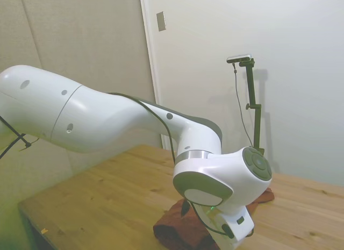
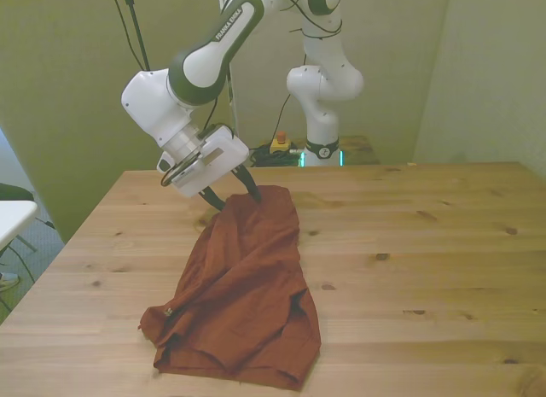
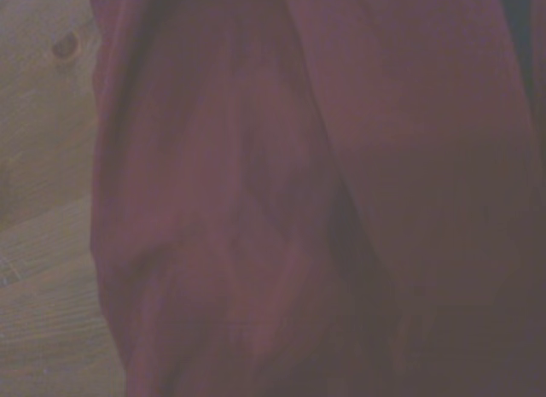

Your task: Unfold the shorts

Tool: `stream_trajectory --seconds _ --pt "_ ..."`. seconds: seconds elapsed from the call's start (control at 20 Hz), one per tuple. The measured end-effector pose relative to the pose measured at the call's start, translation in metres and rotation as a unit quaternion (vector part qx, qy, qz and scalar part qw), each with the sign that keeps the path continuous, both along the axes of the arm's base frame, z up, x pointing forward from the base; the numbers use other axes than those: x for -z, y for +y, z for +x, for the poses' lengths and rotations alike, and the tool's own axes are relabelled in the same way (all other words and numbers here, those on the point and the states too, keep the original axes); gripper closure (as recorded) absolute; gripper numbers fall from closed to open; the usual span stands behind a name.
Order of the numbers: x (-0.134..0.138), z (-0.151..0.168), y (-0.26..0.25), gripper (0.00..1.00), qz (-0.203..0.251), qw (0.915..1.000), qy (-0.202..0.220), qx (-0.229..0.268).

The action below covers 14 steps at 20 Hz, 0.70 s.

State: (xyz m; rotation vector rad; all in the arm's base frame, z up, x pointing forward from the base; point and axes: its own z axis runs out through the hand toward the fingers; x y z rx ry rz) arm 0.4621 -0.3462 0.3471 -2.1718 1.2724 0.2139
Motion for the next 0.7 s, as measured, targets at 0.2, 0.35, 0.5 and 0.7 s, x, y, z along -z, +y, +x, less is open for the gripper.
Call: stream_trajectory --seconds 0.2,0.35,0.5,0.7 --pt "-0.0011 0.0003 0.0004 1.0 0.0 1.0 -0.002 -0.003" --pt "-0.0028 0.0008 0.0019 1.0 0.001 1.0 -0.004 -0.005" --pt "-0.004 0.0008 0.0025 1.0 0.002 1.0 -0.004 -0.006" --pt "-0.0062 0.001 0.0029 1.0 0.001 1.0 -0.006 -0.007"
